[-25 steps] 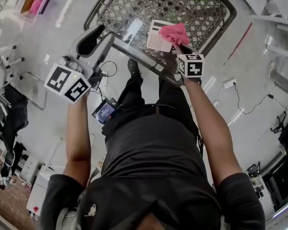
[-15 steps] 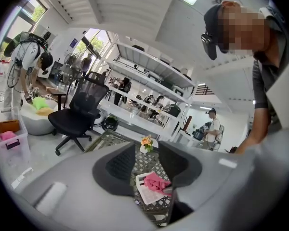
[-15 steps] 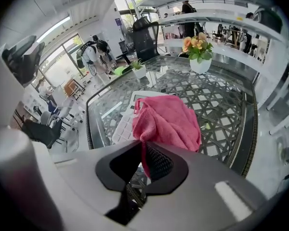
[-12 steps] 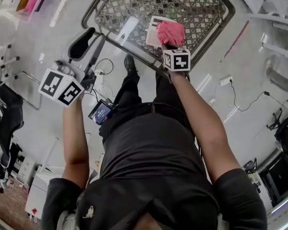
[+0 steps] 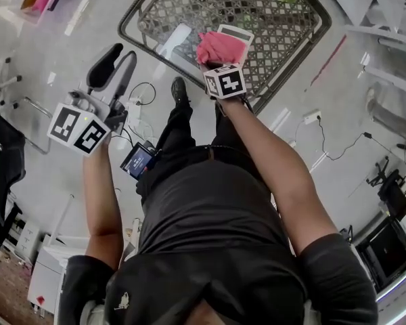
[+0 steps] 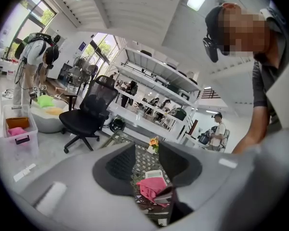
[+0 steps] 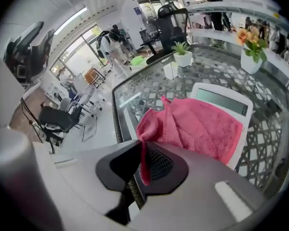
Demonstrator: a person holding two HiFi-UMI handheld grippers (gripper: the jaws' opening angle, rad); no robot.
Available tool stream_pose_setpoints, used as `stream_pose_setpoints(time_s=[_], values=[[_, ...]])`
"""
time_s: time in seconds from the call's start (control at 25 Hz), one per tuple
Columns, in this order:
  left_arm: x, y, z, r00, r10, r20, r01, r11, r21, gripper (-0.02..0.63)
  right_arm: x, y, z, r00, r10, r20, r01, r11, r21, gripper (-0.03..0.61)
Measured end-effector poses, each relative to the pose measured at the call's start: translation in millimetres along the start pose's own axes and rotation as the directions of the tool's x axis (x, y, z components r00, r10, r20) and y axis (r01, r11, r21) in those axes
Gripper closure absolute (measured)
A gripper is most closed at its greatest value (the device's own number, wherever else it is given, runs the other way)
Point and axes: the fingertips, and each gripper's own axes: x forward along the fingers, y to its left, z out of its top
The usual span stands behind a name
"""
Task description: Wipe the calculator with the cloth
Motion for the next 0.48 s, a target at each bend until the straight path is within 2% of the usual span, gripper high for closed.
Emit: stream_pose_setpoints(time_s=[0.16,0.32,0.48], values=[[-5.5,15.2,-3.3,1.0,0.009,0.005,-0.009,1.0,-0.011,0.425,9.0,18.1,12.0,0.999,-0.023,-0.028,0.017,0.98,-0.198,0.552],[-8.8,16.7,-0.7,1.0,0.011,0.014,-0.011,1.0,-0.015,0.425,12.3,18.9,1.3,0.994,-0.085,-0.073,0.048,0.912,-0.407,0.552],[-7.7,18.0,0.1,1.0,0.011,0.012,-0.011,1.0,-0.017,0.425,9.5,12.6,-5.7,0.988,-0.129,-0.086,0.068,0.86,-0.505,0.552]])
